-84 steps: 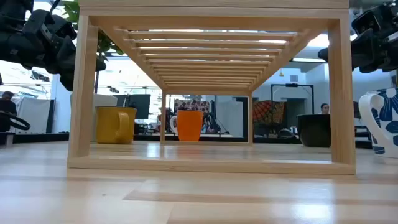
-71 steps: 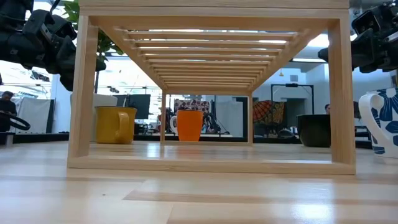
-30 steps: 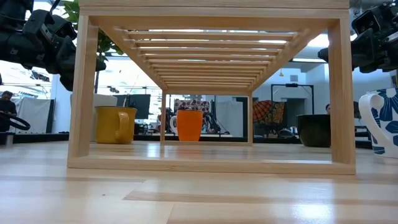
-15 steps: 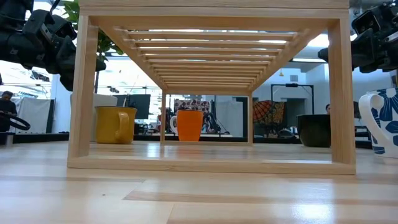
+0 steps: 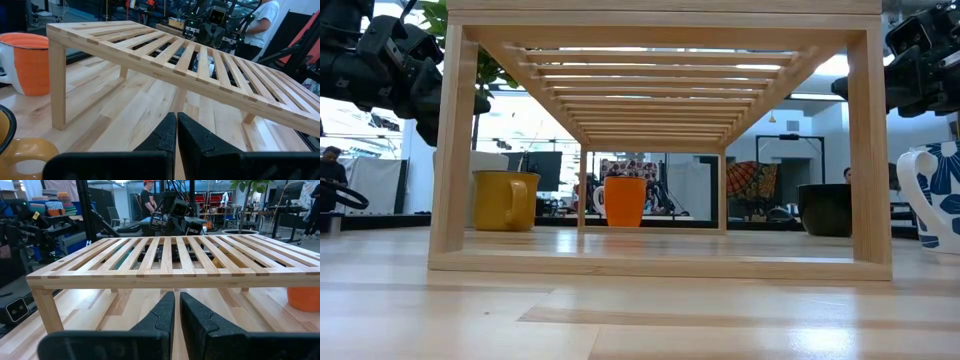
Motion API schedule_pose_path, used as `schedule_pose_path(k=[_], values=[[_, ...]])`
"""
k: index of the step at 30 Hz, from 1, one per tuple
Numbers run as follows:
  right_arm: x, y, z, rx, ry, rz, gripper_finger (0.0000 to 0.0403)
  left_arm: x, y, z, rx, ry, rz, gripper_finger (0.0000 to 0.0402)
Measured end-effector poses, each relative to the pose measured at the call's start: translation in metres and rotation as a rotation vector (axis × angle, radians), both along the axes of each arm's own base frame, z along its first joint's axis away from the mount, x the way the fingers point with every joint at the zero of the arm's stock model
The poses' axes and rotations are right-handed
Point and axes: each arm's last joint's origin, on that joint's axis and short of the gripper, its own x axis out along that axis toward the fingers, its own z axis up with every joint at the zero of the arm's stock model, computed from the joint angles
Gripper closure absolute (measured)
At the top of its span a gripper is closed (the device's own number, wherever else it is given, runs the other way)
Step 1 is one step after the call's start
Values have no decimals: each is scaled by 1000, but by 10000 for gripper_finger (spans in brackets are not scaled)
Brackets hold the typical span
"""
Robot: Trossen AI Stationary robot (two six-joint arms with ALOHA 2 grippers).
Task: Place coffee mugs
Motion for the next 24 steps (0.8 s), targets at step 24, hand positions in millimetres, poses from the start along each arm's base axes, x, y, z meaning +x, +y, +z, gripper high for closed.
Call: schedule_pose_path(k=[24], values=[[0,0,0,-1,0,-1,347,13,1,47,-283,-181,28,402]])
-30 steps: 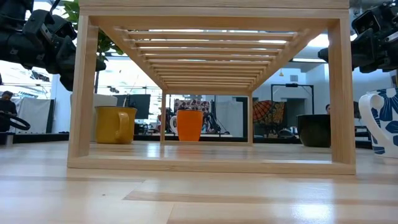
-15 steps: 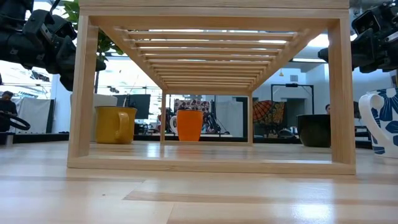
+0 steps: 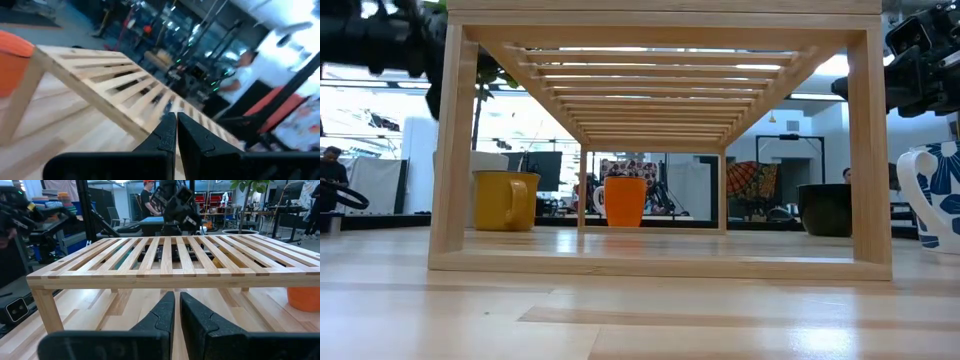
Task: Place coffee mugs
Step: Put the yellow mug on the shelf
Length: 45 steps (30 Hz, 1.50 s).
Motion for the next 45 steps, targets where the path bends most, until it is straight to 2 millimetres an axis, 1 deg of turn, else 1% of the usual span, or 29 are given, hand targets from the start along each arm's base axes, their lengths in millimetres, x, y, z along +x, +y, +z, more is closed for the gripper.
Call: schedule_pose_path(k=[2,4,7,11,13,15,17,20,25,28,32,34,38,42,45], values=[[0,0,0,0,0,0,347,11,1,11,34,129,33,401],[0,0,0,-1,0,0,347,24,1,25,107,268,51,401],[0,0,0,-3,0,0,347,41,0,42,289,512,28,401],[0,0,0,-3,0,0,347,62,0,60,484,747,-40,401],[0,0,0,-3,0,0,347,70,2,67,516,830,-39,401],[0,0,0,-3,0,1,347,74,9,70,484,932,4,399],[0,0,0,-3,0,0,347,76,18,67,461,1031,25,390],[0,0,0,-3,0,0,347,77,36,63,441,1086,3,364],[0,0,0,-3,0,0,347,77,67,51,447,1180,-66,294],[0,0,0,-3,0,0,347,78,81,43,470,1253,-68,252],[0,0,0,-2,0,0,347,80,96,27,414,1363,-79,212],[0,0,0,-2,0,0,347,81,101,19,400,1417,-104,202],[0,0,0,1,0,0,347,85,106,5,447,1539,-154,196],[0,0,0,1,0,0,347,90,109,-5,480,1595,-206,195],[0,0,0,1,0,0,347,94,111,-12,465,1616,-219,196]])
